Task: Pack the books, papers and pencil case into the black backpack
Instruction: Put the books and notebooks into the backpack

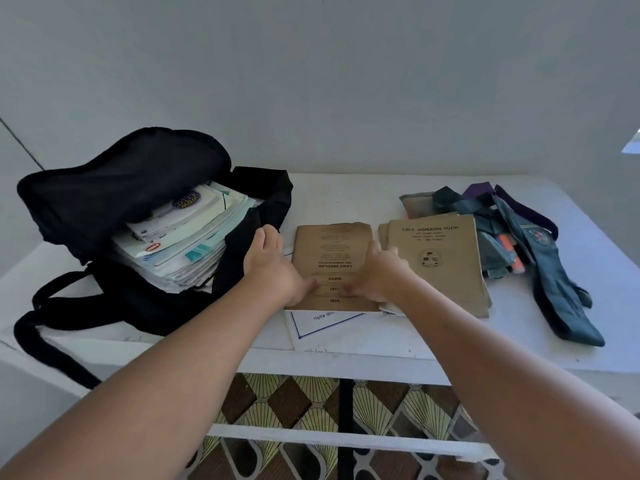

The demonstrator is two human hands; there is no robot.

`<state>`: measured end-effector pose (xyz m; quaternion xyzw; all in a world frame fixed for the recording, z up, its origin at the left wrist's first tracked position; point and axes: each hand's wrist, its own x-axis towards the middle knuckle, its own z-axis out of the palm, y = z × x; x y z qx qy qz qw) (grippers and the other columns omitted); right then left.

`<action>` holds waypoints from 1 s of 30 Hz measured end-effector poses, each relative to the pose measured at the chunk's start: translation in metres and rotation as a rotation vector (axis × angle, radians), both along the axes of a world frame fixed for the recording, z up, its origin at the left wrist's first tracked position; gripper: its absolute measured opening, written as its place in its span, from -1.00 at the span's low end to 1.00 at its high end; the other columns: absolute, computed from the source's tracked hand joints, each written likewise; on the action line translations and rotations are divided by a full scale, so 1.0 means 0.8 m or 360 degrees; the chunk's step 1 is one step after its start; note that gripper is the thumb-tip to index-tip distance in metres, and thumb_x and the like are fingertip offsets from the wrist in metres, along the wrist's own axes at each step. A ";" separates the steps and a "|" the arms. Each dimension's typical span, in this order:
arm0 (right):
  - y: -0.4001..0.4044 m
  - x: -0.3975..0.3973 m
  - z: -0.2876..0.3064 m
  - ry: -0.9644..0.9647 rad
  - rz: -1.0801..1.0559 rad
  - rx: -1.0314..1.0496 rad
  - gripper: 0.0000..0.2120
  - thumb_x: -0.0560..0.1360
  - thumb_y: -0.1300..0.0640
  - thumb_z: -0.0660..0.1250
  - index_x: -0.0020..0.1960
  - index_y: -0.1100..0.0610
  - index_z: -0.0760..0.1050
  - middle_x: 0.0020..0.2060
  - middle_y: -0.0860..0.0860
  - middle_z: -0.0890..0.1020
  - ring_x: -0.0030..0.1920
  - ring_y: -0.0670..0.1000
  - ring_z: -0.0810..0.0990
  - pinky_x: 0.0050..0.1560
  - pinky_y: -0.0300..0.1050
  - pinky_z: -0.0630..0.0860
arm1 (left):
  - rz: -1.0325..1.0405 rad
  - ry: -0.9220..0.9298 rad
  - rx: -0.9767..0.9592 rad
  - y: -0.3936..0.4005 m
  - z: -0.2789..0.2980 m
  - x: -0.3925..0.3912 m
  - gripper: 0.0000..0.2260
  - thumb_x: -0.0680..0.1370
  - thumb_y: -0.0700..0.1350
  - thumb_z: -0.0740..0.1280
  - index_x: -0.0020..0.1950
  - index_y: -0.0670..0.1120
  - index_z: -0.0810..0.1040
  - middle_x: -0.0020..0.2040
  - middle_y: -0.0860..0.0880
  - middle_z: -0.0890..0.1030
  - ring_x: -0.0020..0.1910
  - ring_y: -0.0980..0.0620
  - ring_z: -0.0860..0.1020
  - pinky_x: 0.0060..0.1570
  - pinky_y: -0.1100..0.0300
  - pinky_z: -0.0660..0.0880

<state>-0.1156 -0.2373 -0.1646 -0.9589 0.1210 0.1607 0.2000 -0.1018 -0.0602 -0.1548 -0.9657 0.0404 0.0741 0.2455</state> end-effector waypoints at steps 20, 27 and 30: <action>-0.056 0.012 -0.009 0.0050 -0.0603 0.1517 -0.60 0.45 0.10 0.41 0.28 0.05 0.53 0.15 0.12 0.68 0.13 0.13 0.69 0.21 0.05 0.64 | 0.0366 0.0040 -0.2585 -0.050 0.069 0.025 -0.75 0.47 -0.24 0.51 0.07 -0.11 0.52 0.02 -0.12 0.67 0.01 -0.12 0.67 -0.02 -0.01 0.64; -0.103 -0.011 0.019 0.0287 -0.0753 0.2747 -0.24 0.52 -0.43 0.10 0.39 0.17 0.45 -0.19 0.09 0.58 -0.34 -0.01 0.49 -0.36 -0.23 0.39 | -0.0706 0.0449 -0.2622 -0.039 0.149 0.002 -0.74 0.55 -0.31 0.43 0.20 -0.10 0.62 0.14 -0.17 0.67 0.13 -0.03 0.65 0.17 0.00 0.56; -0.129 -0.026 0.034 0.0256 -0.0515 0.3032 0.11 0.38 -0.65 0.11 0.49 0.25 0.45 0.24 0.21 0.64 -0.14 0.09 0.72 -0.21 -0.13 0.65 | -0.1067 0.0298 -0.2305 -0.044 0.140 0.005 -0.83 0.50 -0.13 0.54 -0.01 0.15 0.71 0.46 0.01 0.46 0.49 0.10 0.33 0.44 0.08 0.29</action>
